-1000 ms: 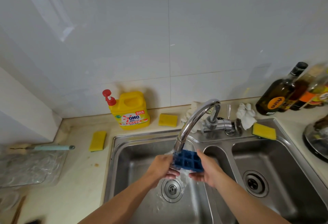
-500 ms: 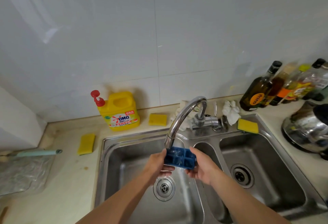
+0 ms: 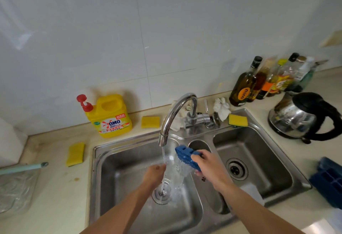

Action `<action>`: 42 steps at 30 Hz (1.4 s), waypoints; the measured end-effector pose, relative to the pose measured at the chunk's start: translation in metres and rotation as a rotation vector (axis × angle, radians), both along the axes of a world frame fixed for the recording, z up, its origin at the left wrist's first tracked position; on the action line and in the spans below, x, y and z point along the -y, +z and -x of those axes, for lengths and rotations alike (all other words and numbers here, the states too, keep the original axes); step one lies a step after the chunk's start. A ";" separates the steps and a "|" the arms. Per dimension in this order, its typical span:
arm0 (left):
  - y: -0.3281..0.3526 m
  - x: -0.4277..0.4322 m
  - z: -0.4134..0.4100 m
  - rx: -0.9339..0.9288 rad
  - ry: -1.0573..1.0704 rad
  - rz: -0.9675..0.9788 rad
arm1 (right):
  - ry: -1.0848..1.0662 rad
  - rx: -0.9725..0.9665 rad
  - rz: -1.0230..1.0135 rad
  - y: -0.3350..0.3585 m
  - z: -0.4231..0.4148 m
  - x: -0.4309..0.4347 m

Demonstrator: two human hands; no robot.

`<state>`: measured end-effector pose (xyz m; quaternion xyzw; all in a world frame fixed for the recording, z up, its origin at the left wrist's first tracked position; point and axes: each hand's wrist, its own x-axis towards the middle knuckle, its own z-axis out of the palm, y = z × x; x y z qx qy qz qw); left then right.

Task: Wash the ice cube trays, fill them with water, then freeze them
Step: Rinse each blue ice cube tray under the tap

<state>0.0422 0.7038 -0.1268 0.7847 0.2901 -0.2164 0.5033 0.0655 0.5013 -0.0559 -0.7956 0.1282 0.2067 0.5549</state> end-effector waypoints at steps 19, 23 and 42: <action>0.071 0.181 0.000 0.214 -0.047 -0.060 | 0.048 1.018 0.509 0.094 -0.020 0.243; 0.075 0.205 0.005 0.220 -0.166 -0.230 | 0.362 0.415 0.799 -0.015 0.021 0.289; 0.047 0.248 -0.076 0.240 -0.350 -0.337 | 0.390 0.285 0.729 -0.048 -0.015 0.306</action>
